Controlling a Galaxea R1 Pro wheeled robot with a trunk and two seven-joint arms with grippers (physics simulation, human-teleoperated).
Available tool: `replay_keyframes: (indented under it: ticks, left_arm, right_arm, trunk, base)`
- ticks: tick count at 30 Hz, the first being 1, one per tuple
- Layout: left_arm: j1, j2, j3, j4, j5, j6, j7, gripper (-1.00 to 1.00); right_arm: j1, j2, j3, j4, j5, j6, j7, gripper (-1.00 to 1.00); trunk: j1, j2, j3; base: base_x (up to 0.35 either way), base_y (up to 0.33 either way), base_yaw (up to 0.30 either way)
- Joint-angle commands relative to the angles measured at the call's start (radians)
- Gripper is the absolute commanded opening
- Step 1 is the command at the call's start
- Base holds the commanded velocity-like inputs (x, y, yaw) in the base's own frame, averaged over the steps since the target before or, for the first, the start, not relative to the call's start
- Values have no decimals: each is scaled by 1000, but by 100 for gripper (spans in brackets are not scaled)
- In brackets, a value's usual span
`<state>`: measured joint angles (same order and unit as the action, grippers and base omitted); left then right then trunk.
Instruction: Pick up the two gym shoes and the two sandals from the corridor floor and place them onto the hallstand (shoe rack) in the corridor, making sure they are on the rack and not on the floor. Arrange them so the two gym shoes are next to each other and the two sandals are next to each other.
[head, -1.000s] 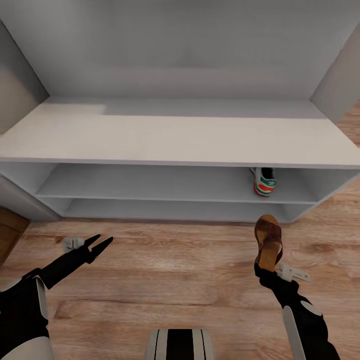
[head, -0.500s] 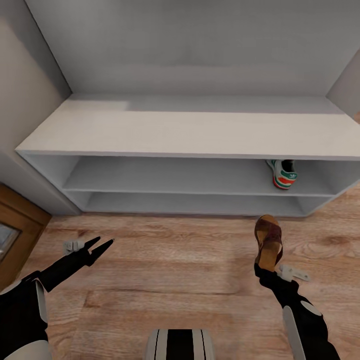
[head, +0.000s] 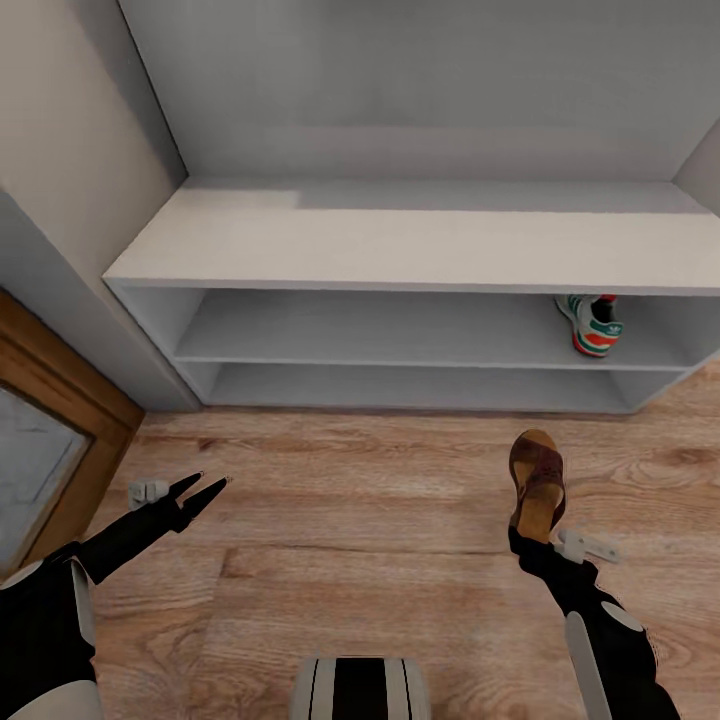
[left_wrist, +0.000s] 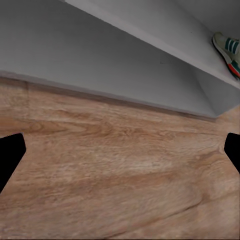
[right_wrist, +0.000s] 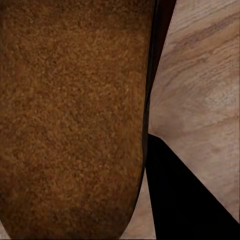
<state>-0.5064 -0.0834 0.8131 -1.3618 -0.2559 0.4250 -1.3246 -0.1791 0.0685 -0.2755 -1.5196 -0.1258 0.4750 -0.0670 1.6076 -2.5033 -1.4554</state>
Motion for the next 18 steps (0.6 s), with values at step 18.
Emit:
replay_keyframes:
  ticks: [18]
  left_arm:
    - [-1, -1, 3, -1, -6, 11, -7, 100]
  right_arm:
    - [0, 1, -1, -2, -14, 5, -8, -100]
  trunk:
    - [-1, 0, -1]
  base:
    - [-179, 231, 0]
